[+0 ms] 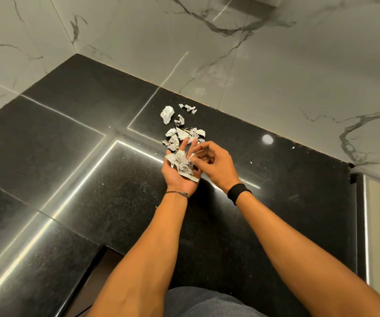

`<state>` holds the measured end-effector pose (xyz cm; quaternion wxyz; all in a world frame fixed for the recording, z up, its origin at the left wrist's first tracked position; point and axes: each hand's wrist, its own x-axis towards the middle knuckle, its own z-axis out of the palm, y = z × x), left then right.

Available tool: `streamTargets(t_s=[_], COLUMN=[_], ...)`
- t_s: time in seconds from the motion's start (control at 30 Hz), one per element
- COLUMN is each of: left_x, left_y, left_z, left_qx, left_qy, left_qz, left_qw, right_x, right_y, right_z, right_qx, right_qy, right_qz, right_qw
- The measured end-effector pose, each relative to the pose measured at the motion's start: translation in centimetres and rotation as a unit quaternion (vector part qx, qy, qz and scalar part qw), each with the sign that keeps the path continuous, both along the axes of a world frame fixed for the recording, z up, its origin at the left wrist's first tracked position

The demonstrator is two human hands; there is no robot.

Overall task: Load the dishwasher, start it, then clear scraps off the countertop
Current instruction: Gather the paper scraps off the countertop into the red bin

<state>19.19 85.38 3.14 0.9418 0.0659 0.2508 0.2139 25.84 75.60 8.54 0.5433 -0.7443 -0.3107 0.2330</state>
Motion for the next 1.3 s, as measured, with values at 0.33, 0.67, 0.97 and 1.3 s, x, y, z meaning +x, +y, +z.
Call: streamTargets(t_s=[0.33,0.67,0.97,1.3], left_x=[0.4,2.0,-0.1,0.3], left_y=[2.0,4.9,5.1,3.9], left_z=[0.1,0.5,-0.3,-0.2], left_qx=[-0.033,-0.039,-0.028,-0.027], left_qy=[-0.035,-0.042,-0.026,-0.010], left_qz=[0.023,0.046,0.051,0.037], left_qw=[0.999,0.997,0.998,0.999], right_x=[4.9,9.9,10.3,7.3], right_y=[1.6,6.6,7.8,2.2], right_z=[-1.2,-1.6,-3.0,-2.9], right_qx=[-0.107,-0.334,-0.352,-0.340], right_qy=[-0.120,-0.290,-0.322,-0.325], right_qz=[-0.050,0.182,0.209,0.113], right_qw=[0.986,0.878,0.854,0.875])
